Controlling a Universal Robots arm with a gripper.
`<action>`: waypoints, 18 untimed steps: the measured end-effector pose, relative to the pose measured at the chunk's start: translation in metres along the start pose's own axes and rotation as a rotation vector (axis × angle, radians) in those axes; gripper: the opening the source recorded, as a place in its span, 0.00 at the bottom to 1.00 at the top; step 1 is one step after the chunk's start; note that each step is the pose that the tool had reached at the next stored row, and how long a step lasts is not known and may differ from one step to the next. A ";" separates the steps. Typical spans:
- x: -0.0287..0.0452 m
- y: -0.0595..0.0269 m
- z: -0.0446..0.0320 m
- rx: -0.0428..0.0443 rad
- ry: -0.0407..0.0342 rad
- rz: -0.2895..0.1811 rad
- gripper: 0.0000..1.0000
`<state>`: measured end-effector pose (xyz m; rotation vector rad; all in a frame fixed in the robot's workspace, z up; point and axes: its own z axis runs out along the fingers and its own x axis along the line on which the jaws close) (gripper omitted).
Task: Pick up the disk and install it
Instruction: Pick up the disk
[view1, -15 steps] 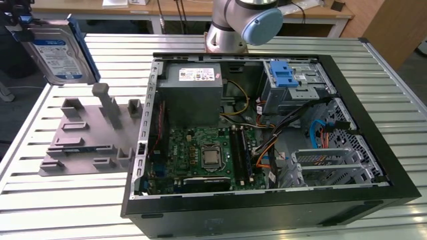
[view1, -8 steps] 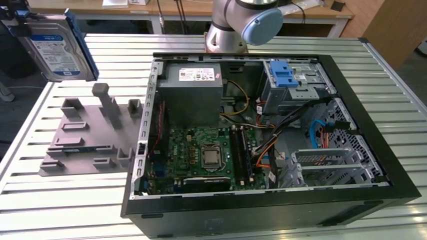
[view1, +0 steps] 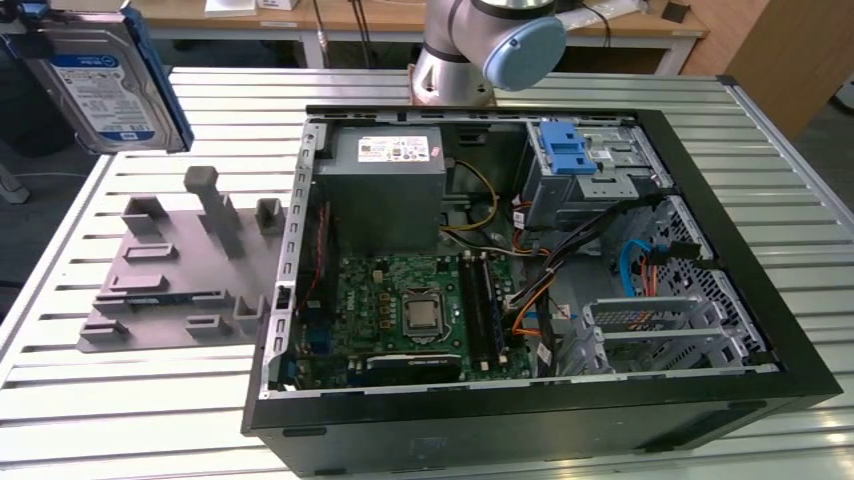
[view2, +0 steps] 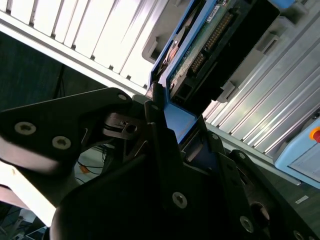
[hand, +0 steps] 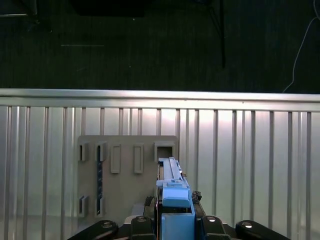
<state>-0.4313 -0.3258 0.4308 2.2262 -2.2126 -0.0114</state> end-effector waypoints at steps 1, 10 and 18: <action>0.0000 0.0000 -0.0020 0.0003 -0.0001 0.000 0.36; 0.0000 0.0002 -0.0166 0.0021 -0.0007 0.000 0.36; -0.0001 0.0003 -0.0270 0.0030 -0.0046 0.000 0.36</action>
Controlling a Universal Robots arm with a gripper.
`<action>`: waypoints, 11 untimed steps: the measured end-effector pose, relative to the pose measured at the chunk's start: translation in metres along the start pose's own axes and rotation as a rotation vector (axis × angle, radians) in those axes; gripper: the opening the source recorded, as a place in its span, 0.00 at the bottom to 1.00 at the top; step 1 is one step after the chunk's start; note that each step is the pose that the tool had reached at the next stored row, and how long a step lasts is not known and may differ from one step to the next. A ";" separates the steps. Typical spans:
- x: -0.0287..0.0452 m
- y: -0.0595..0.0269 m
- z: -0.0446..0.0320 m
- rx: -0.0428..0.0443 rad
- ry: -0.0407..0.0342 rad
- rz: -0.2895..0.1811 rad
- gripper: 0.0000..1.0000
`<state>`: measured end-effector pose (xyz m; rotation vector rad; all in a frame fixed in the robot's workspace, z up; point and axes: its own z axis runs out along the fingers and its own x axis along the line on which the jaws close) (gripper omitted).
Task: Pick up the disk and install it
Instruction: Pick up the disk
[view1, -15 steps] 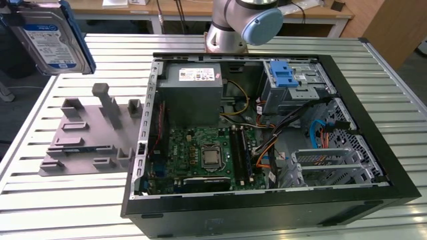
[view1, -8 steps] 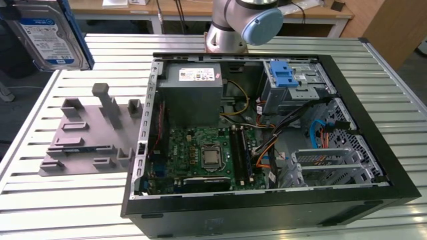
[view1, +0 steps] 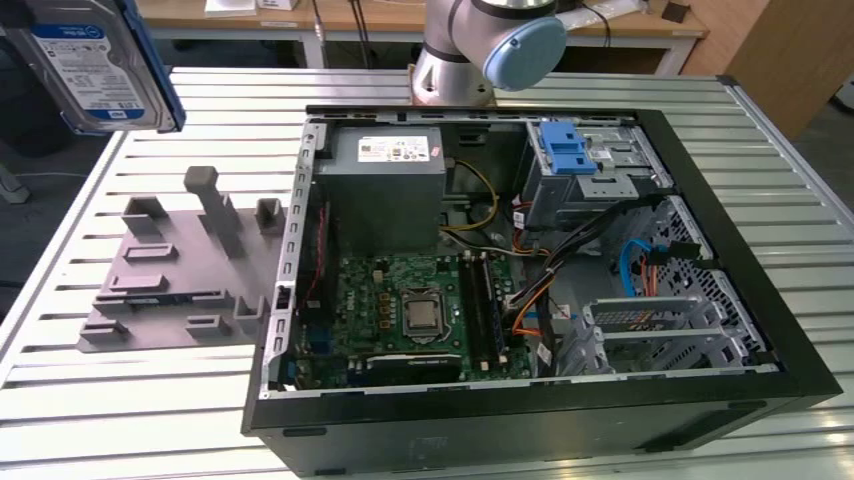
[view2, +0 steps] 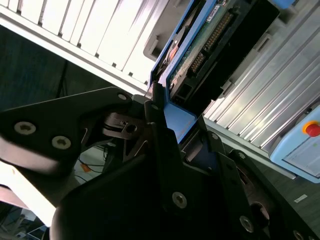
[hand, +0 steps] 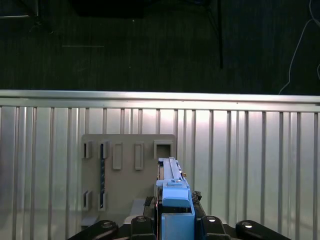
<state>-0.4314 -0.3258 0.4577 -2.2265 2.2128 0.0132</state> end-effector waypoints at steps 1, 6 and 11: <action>0.0000 0.0000 -0.0014 0.0000 -0.0004 0.000 0.36; -0.0001 0.0000 -0.0074 0.0002 -0.0019 0.000 0.36; -0.0001 0.0001 -0.0159 0.0006 -0.0035 0.000 0.36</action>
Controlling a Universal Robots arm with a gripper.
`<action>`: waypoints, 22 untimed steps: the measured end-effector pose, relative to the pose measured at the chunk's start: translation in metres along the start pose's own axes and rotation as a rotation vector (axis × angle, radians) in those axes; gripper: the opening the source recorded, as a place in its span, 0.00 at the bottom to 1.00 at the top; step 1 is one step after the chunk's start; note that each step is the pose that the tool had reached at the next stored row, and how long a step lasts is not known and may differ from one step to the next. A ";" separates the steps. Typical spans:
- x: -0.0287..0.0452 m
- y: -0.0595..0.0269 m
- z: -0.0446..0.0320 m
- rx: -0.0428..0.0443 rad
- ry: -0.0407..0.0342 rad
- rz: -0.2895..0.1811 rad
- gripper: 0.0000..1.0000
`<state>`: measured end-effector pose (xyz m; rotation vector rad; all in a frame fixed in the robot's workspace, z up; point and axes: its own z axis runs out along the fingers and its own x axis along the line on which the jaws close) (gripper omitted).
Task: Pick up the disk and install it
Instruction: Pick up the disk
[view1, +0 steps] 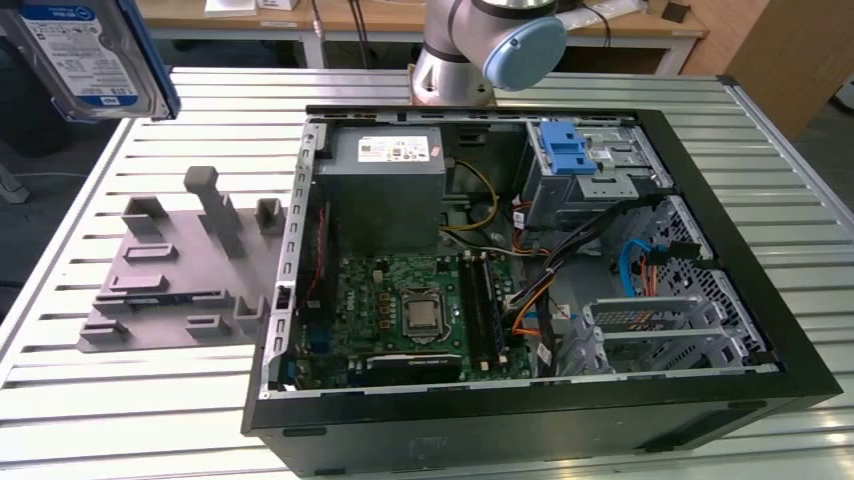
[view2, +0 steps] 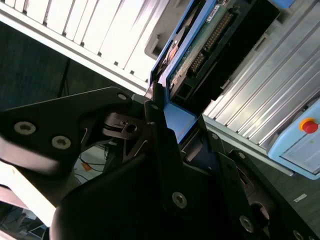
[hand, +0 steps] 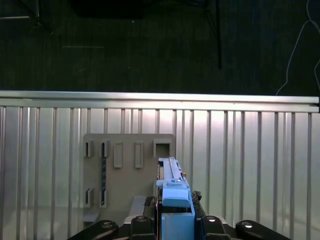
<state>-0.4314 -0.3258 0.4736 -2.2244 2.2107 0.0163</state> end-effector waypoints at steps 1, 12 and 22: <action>0.0000 0.0000 -0.0021 0.0002 -0.0007 0.000 0.36; -0.0002 0.0001 -0.0210 0.0009 -0.0078 0.000 0.36; 0.0100 0.0001 -0.0210 0.0011 -0.0079 0.000 0.36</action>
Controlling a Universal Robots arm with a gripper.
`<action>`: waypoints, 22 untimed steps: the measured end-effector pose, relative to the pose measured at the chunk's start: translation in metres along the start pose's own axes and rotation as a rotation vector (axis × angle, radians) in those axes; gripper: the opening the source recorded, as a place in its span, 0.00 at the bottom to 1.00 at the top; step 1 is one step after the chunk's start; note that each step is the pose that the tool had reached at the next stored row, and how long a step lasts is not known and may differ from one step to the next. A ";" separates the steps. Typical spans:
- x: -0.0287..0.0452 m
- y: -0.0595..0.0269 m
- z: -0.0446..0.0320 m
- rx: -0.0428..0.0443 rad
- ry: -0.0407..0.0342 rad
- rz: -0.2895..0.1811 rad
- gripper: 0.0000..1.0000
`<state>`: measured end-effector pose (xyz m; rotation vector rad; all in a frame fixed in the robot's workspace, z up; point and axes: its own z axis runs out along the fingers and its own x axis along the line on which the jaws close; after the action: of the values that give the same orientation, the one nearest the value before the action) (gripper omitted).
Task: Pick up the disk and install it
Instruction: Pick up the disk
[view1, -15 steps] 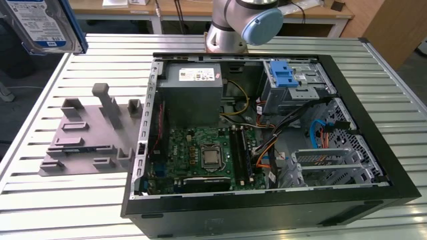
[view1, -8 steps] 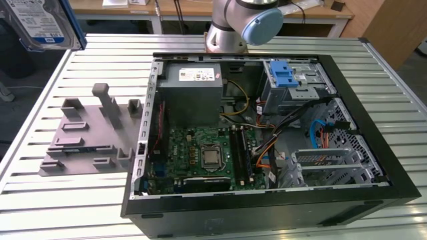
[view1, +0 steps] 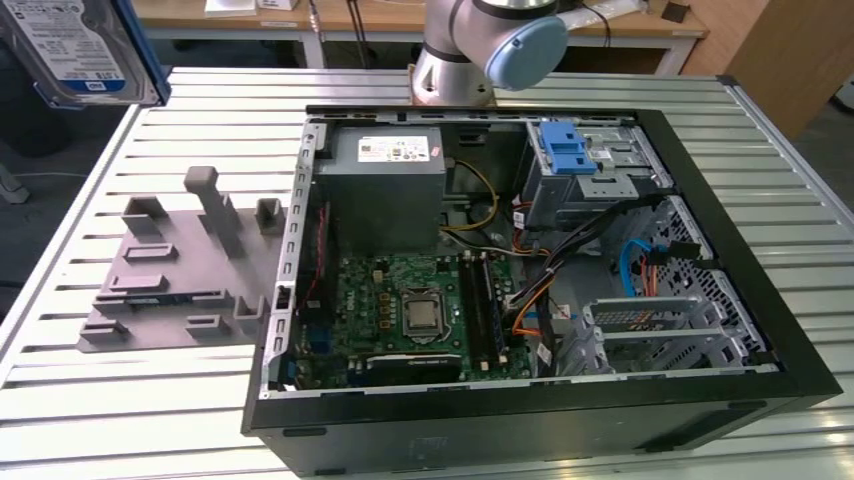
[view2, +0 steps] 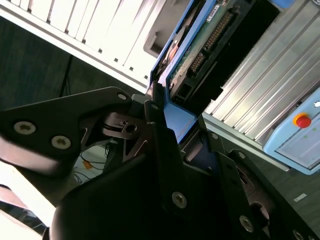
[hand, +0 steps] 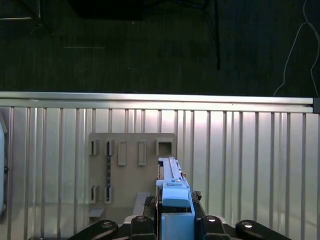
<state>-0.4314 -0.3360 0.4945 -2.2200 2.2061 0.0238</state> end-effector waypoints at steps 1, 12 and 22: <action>0.0014 0.0000 -0.0001 -0.0001 0.0000 0.000 0.36; 0.0064 0.0001 -0.0158 -0.0002 -0.0001 0.000 0.36; 0.0315 0.0001 -0.0163 -0.0001 -0.0001 0.000 0.36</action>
<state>-0.4313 -0.3678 0.5102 -2.2199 2.2061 0.0241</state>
